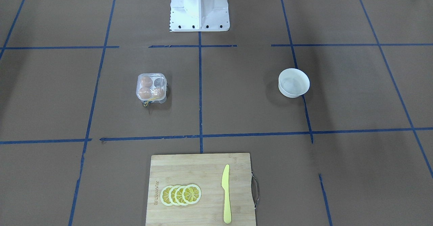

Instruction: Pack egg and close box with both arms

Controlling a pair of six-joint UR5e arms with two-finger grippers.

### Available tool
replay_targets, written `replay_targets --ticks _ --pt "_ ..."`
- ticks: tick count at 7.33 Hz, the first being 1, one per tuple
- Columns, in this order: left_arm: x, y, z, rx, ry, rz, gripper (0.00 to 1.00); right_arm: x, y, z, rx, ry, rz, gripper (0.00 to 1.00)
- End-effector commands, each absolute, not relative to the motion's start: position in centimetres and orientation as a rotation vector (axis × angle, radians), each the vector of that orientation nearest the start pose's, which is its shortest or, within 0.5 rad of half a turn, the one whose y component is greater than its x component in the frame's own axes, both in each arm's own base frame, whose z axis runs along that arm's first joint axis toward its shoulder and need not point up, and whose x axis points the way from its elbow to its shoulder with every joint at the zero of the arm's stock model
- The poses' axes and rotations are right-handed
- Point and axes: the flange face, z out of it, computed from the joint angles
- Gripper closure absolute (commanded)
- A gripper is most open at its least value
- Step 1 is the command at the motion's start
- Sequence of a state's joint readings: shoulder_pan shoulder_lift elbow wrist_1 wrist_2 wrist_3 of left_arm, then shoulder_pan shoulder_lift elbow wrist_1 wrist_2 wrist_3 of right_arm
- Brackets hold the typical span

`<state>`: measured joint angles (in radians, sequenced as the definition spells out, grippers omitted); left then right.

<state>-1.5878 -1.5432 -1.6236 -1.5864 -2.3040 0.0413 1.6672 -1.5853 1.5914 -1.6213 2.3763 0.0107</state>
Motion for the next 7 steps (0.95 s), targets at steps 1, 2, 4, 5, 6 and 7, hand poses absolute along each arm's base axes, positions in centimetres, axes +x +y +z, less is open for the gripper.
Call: replay_targets --ticks 1,2,4,5,6,7 --pt "-7.5 -48.2 64.8 0.061 0.732 0.039 0.00 10.3 -47.4 65.8 -0.013 -0.808 0.119 0.00" --pt "-7.5 -48.2 64.7 0.062 0.732 0.039 0.00 10.3 -47.5 65.8 -0.011 -0.802 0.116 0.00" --pt "-7.5 -48.2 64.7 0.063 0.732 0.041 0.00 9.7 -47.3 66.8 -0.028 -0.785 0.097 0.00" --pt "-7.5 -48.2 64.7 0.064 0.732 0.041 0.00 9.8 -47.3 67.2 -0.029 -0.747 0.086 0.00" --pt "-7.5 -48.2 64.7 0.063 0.732 0.041 0.00 10.0 -47.2 67.8 -0.034 -0.714 0.080 0.00" --pt "-7.5 -48.2 64.7 0.063 0.732 0.042 0.00 9.9 -47.1 68.6 -0.048 -0.715 0.084 0.00"
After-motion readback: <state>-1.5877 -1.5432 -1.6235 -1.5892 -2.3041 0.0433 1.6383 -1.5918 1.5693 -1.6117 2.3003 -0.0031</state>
